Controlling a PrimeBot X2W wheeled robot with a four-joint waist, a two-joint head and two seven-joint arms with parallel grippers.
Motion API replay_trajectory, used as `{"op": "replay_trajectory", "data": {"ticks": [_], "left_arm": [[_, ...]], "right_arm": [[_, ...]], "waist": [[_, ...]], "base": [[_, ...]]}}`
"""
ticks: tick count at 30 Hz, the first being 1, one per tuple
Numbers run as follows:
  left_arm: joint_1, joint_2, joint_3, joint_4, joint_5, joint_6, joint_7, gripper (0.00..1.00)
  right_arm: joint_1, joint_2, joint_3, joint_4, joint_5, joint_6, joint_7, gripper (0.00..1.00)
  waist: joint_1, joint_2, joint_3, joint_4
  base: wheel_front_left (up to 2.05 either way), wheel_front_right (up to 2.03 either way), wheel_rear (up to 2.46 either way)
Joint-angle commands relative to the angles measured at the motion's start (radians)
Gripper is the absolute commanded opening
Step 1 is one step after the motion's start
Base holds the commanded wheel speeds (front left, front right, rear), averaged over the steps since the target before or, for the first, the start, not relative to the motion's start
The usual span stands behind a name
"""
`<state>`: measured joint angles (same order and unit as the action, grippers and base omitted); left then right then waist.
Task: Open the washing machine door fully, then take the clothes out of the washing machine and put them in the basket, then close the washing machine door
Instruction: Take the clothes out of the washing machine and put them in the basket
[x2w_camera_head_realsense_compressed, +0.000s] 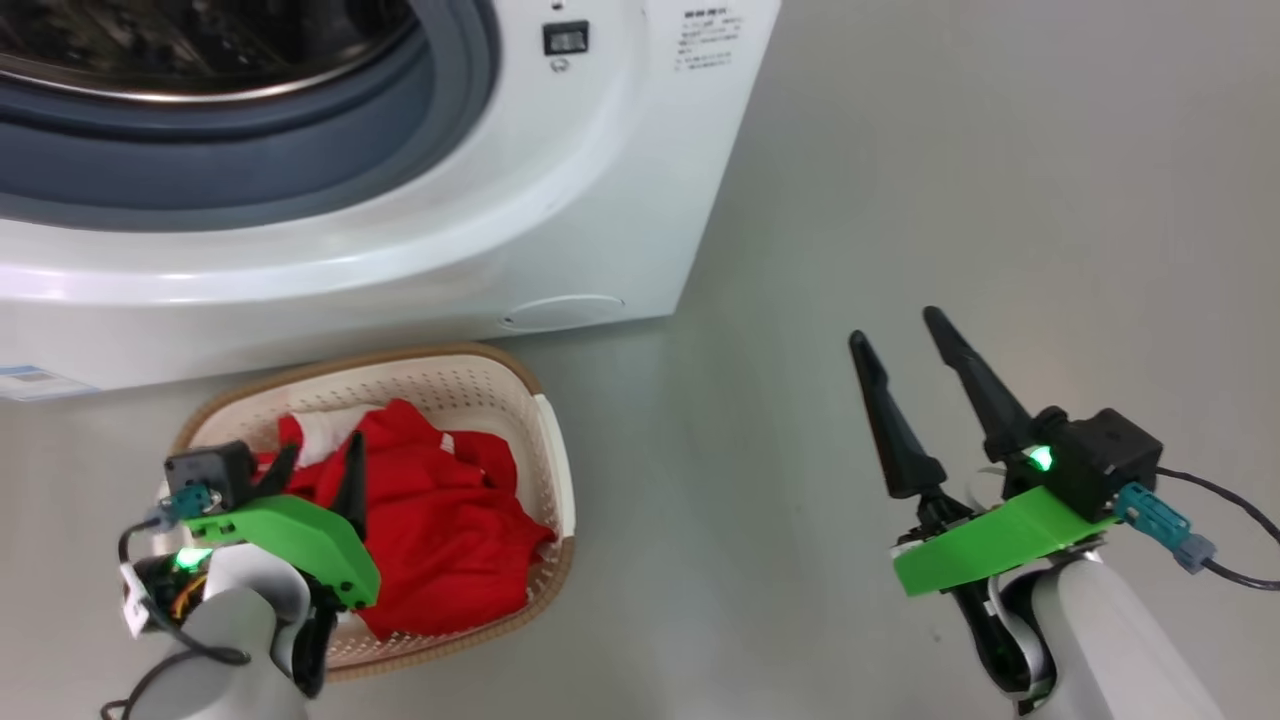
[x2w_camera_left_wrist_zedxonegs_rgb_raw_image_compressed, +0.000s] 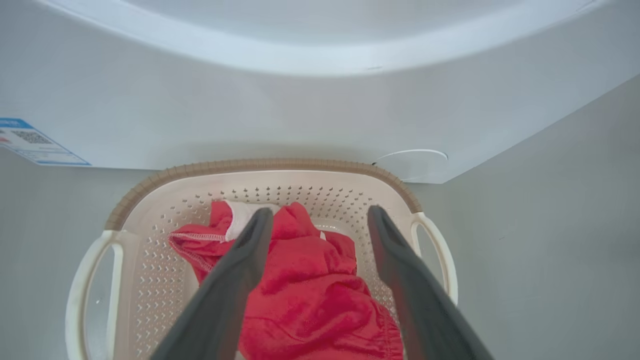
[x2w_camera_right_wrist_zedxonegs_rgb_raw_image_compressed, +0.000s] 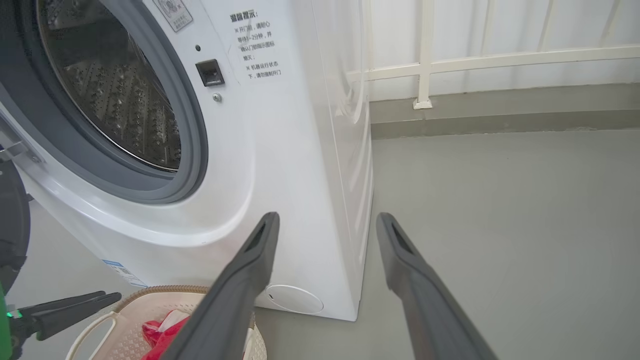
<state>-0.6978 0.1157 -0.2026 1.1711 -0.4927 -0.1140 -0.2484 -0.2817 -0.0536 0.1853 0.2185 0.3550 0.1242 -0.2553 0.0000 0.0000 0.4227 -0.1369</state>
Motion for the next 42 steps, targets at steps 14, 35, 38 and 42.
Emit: {"op": "replay_trajectory", "data": {"ticks": [14, 35, 38, 42], "left_arm": [[0.264, 0.009, 0.126, -0.461, 0.126, -0.014, -0.013, 1.0], [0.535, -0.012, 0.272, -0.908, 0.255, -0.016, -0.013, 1.0], [0.562, -0.012, 0.275, -0.936, 0.263, -0.017, -0.013, 1.0], [0.583, -0.011, 0.277, -0.956, 0.259, -0.017, -0.013, 1.0]], "right_arm": [[0.08, 0.003, -0.101, -0.047, -0.061, 0.007, -0.006, 1.0], [0.21, 0.003, -0.194, -0.069, -0.102, 0.007, -0.006, 1.0], [0.221, 0.003, -0.199, -0.073, -0.106, 0.007, -0.006, 1.0], [0.228, 0.003, -0.205, -0.078, -0.106, 0.007, -0.006, 1.0]], "waist": [[0.0, 0.0, -0.164, 0.083], [0.0, 0.0, -0.41, 0.096], [0.0, 0.0, -0.429, 0.091], [0.0, 0.0, -0.444, 0.086]], "base": [[0.0, 0.0, 0.0], [0.0, 0.0, 0.0], [0.0, 0.0, 0.0], [0.0, 0.0, 0.0]]}}
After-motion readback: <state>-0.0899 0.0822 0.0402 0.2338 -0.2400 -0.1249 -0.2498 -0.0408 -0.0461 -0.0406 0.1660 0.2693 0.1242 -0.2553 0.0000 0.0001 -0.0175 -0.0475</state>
